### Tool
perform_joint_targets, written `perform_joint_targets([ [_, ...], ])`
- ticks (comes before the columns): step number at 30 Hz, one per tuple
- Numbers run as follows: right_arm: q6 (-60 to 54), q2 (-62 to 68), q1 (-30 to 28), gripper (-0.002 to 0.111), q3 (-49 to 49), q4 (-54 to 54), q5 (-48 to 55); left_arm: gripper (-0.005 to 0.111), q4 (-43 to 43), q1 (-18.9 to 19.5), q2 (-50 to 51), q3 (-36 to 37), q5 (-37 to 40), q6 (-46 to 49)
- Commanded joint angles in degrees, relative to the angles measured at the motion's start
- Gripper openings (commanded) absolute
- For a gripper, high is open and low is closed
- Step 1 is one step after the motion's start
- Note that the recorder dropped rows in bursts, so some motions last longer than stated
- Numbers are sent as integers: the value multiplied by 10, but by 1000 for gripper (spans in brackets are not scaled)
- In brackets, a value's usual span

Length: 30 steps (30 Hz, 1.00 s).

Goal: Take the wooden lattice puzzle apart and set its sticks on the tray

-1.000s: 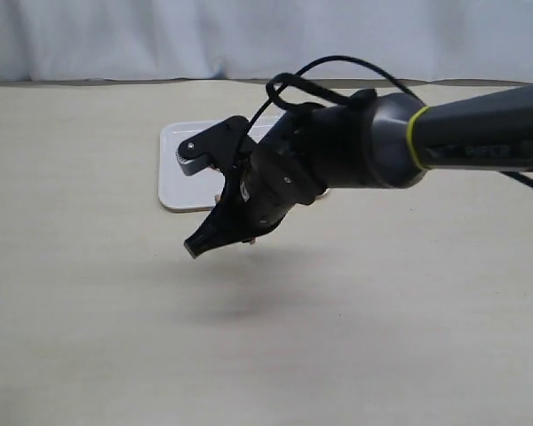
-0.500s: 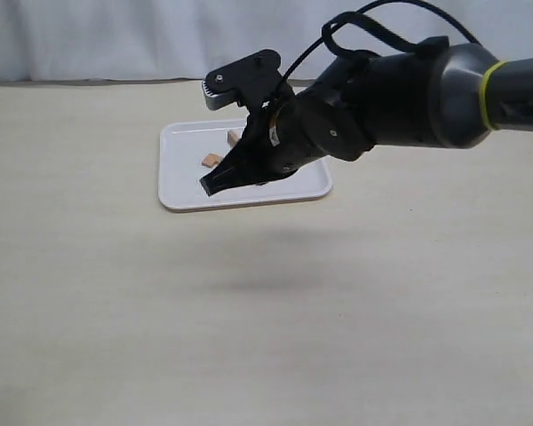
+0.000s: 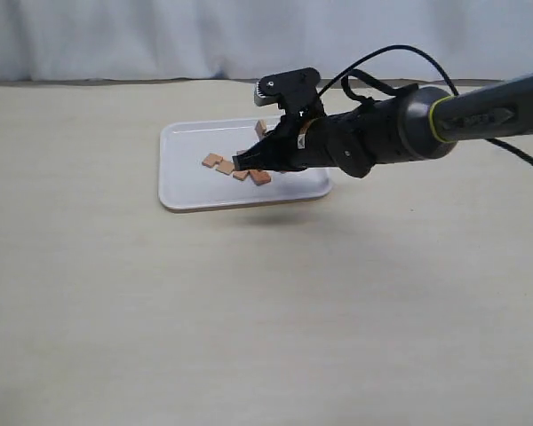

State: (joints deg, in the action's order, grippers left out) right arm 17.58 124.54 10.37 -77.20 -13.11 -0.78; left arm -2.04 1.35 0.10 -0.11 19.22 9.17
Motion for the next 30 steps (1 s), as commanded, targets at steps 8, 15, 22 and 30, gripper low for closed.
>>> perform_joint_targets([
  [8,1,-18,16,57,-81,34,199,0,0,-1,-1,1,-7,0],
  [15,-8,-86,18,56,-88,34,386,0,0,-1,-1,1,-7,0],
  [22,-111,-131,18,5,-87,37,615,0,1,-1,-1,1,-8,0],
  [30,-141,-188,18,5,-6,37,707,0,0,-1,-1,1,-8,0],
])
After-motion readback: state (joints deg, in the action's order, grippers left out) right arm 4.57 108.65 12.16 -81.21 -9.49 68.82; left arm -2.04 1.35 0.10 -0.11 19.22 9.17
